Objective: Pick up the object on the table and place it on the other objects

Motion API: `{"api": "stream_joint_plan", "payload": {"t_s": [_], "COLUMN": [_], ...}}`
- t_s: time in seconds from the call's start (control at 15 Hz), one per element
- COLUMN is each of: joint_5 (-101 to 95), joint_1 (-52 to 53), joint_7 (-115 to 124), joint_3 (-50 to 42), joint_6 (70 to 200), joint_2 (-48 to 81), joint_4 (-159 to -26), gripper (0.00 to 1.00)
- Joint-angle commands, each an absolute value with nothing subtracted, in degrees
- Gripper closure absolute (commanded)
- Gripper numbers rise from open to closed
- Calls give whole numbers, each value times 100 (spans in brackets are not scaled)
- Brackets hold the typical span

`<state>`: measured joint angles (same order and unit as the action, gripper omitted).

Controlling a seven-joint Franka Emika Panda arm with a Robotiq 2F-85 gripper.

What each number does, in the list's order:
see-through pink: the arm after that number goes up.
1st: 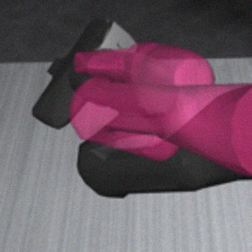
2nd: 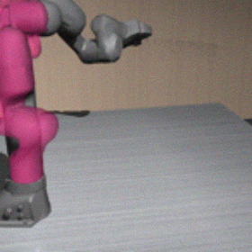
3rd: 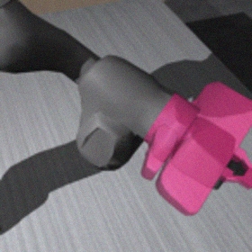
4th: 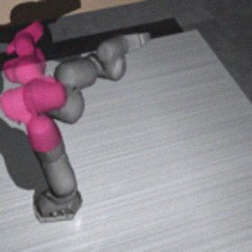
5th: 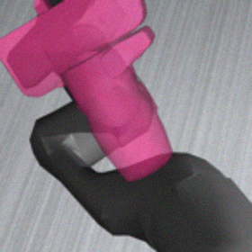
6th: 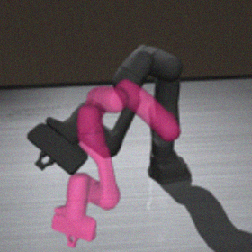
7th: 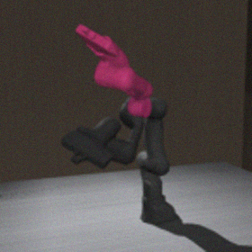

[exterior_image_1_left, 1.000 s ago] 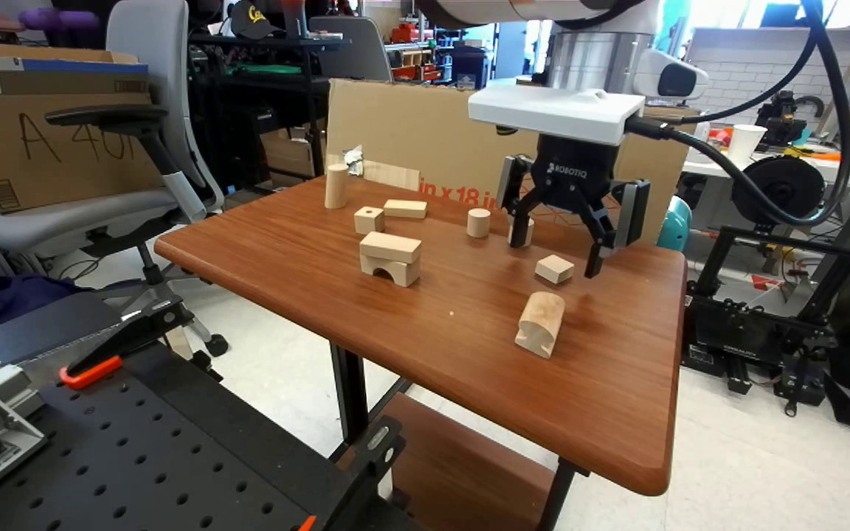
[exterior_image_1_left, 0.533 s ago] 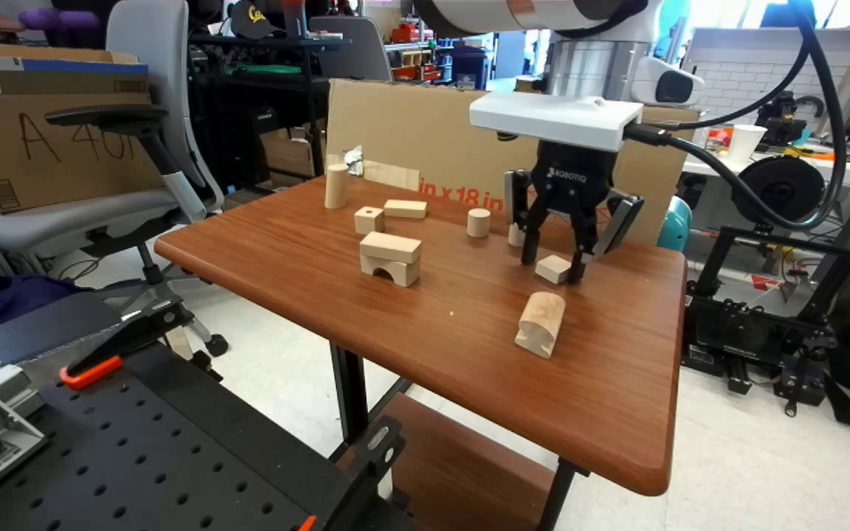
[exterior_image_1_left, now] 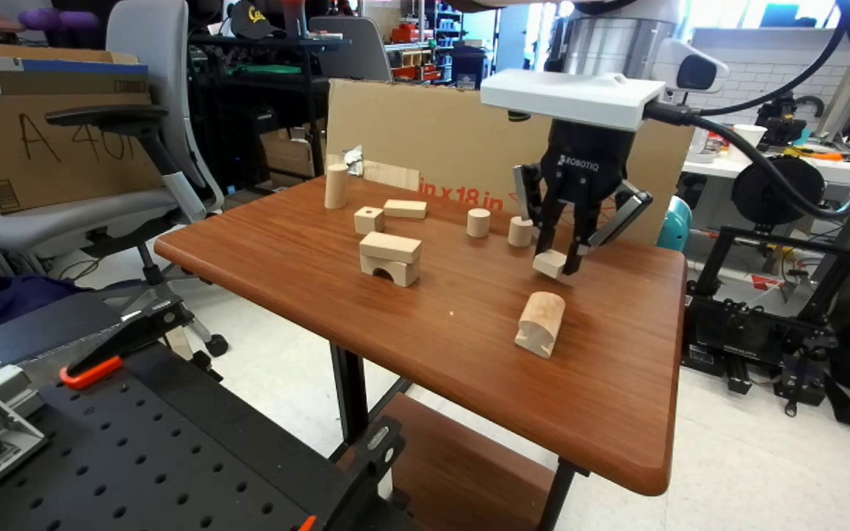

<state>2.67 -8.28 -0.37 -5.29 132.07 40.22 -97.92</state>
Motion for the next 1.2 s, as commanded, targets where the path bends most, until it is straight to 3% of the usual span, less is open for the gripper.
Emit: {"api": "stream_joint_plan", "payload": {"t_s": [0.0,0.47,1.13], "joint_5": [363,-181,-491], "joint_1": [-945,-225,286], "joint_7": [-306,21,6], "joint_3": [-390,-356,-103], "joint_6": [12880,13304,13484], "joint_2": [3495,2577,2410], "joint_4": [-10129,-11068,-11633], "gripper": [91,91,91]}}
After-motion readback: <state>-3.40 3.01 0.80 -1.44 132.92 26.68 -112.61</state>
